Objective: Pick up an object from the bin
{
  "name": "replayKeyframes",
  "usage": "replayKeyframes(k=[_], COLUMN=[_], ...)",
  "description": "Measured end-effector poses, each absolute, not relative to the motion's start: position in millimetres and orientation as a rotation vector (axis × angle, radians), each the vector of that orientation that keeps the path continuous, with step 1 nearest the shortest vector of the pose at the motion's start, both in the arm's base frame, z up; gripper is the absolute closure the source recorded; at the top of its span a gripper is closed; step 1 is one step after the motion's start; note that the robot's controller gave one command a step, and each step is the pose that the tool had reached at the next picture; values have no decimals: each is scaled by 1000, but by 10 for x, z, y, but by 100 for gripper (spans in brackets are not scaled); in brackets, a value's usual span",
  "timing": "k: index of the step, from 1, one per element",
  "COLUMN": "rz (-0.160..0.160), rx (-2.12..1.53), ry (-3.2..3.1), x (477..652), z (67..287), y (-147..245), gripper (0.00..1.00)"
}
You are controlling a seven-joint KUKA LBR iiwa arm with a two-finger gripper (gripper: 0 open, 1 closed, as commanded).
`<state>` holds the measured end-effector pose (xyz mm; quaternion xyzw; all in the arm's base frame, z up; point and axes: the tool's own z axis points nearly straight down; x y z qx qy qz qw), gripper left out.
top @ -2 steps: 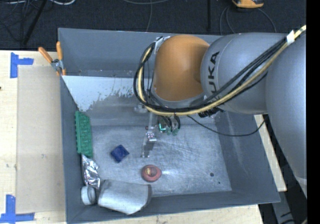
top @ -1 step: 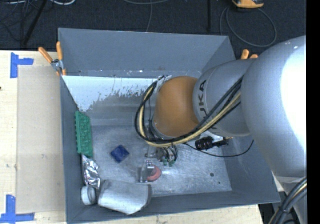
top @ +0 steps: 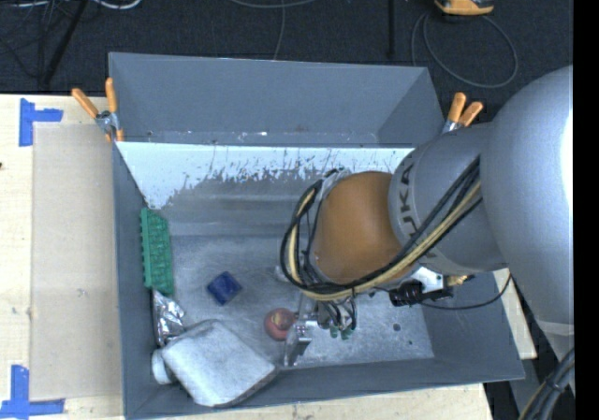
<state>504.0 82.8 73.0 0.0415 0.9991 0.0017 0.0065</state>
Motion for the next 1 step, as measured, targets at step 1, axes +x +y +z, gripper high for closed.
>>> replayKeyframes(k=[1], rz=[9], rx=[137], ry=[3116], x=[5082], z=[761], y=[830], gripper=[100])
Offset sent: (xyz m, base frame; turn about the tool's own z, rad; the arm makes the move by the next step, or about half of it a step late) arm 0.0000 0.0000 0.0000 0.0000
